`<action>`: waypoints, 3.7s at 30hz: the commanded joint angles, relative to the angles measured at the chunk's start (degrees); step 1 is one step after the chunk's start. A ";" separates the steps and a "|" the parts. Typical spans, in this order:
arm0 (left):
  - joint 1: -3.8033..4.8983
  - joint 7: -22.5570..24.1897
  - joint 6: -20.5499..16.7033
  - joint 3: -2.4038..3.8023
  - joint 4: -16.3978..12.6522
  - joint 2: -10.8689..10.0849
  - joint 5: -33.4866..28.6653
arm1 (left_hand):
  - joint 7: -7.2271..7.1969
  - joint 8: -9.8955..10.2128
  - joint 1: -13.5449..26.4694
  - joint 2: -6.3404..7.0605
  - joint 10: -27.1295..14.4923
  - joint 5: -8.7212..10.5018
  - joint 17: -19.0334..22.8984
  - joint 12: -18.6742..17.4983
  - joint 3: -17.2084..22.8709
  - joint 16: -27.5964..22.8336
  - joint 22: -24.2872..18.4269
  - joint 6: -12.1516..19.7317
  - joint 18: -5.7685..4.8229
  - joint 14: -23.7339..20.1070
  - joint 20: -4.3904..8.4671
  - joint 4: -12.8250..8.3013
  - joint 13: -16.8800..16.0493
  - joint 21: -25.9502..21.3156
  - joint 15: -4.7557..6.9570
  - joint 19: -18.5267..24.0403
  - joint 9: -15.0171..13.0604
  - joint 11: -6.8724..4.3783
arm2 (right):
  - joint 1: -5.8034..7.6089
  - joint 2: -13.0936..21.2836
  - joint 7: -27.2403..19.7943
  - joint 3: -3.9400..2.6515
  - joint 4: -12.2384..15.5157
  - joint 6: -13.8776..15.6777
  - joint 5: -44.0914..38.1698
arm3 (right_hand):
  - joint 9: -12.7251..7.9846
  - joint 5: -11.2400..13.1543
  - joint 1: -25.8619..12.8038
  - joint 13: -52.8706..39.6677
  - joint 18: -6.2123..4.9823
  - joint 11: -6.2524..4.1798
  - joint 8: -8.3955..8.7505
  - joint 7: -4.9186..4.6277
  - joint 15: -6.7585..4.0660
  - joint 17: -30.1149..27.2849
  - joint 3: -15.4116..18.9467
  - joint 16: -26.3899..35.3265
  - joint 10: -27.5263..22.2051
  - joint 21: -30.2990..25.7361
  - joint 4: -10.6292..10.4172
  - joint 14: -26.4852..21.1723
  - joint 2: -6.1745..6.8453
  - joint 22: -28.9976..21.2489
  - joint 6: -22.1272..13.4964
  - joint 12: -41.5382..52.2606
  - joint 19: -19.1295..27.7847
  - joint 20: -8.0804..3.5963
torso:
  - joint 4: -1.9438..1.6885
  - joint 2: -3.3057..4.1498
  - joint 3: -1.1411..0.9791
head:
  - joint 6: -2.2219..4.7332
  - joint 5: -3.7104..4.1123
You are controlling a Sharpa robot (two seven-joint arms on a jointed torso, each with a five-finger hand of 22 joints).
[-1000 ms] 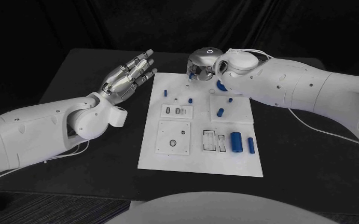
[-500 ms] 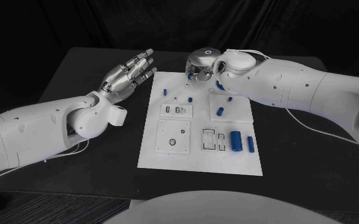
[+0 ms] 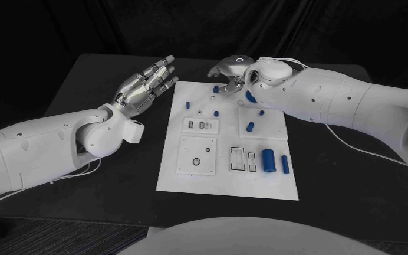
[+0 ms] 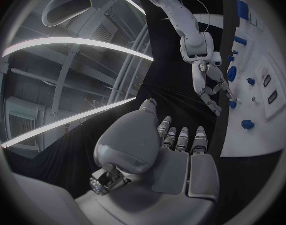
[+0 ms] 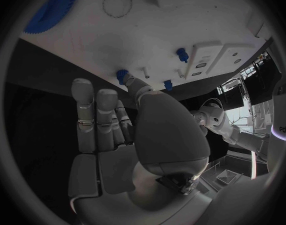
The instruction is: Assemble the parts on the task board
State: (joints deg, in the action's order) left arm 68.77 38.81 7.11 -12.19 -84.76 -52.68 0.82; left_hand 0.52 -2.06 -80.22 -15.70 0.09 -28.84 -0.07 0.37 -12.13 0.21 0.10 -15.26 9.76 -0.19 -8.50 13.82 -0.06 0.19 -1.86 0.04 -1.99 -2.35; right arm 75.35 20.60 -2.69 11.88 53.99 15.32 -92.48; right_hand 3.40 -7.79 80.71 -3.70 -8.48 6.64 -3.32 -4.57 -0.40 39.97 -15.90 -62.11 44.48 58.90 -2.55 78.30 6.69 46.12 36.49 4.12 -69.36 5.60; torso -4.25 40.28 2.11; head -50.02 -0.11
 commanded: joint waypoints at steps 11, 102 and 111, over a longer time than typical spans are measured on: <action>0.05 0.67 0.65 0.03 -0.15 -1.01 -0.89 | 0.00 -0.33 -0.40 -0.02 -0.09 -0.37 0.07 -0.37 0.16 -0.21 -0.10 -0.63 0.48 0.19 -0.39 -0.27 0.06 -0.19 -0.39 -0.04 -0.10 0.53 | 4.09 10.63 -0.62 -0.02 11.10 8.34 1.82 | 0.94 -1.25 0.38 -2.83 -0.40 -1.88 -1.75 -3.47 0.06 1.50 2.28 -1.32 13.53 0.55 -1.44 0.42 -2.19 2.20 10.51 11.70 -0.87 0.05 | 0.09 -0.13 -0.04 | 0.55 -0.38; -0.38 -1.31 3.03 0.02 1.26 0.00 -1.50 | 0.58 -0.39 -0.84 -0.26 -0.06 -1.38 0.07 -0.36 0.84 -0.21 -0.10 -0.64 0.43 0.19 -0.88 -1.33 0.04 -0.19 -1.36 -0.04 -0.09 1.14 | 1.53 13.14 -0.90 -0.02 15.61 0.03 2.66 | 15.74 -21.79 -4.57 -86.30 5.66 -5.93 -12.08 -0.48 -2.73 49.18 4.02 -27.40 45.52 23.48 0.71 11.47 -3.24 34.89 19.92 85.88 -14.31 -2.59 | 0.39 -0.37 0.30 | 0.02 -0.47; -0.39 -1.46 3.13 0.02 1.39 0.17 -1.50 | 0.61 -0.39 -0.89 -0.25 -0.05 -1.50 0.07 -0.36 0.91 -0.21 -0.10 -0.66 0.41 0.19 -0.95 -1.47 0.04 -0.19 -1.49 -0.04 -0.09 1.17 | 1.31 9.63 -1.59 -0.02 13.18 -0.58 2.73 | 15.87 -21.11 -4.81 -86.30 5.68 -5.75 -12.00 -0.64 -2.58 49.16 3.88 -27.38 45.52 23.56 0.62 11.47 -3.23 35.01 19.80 85.88 -14.39 -2.44 | 0.43 -0.29 0.32 | 0.02 -0.19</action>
State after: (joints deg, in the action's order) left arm 68.47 36.98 9.23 -12.21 -83.31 -52.67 -0.50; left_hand 0.73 -2.27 -80.45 -15.93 0.09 -30.01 -0.08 0.37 -11.27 0.21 0.09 -15.88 9.75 0.02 -8.91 12.63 -0.11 0.19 -2.89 0.04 -2.04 -1.53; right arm 76.76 30.59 -3.60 11.90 67.55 15.36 -89.90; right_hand 4.54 -29.03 76.26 -74.97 -3.46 0.48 -7.82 -6.32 -3.43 74.92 -11.85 -89.85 83.88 82.11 -1.75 83.90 3.62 74.91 54.89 89.86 -83.54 3.18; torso -3.84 39.94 2.48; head -49.99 -0.37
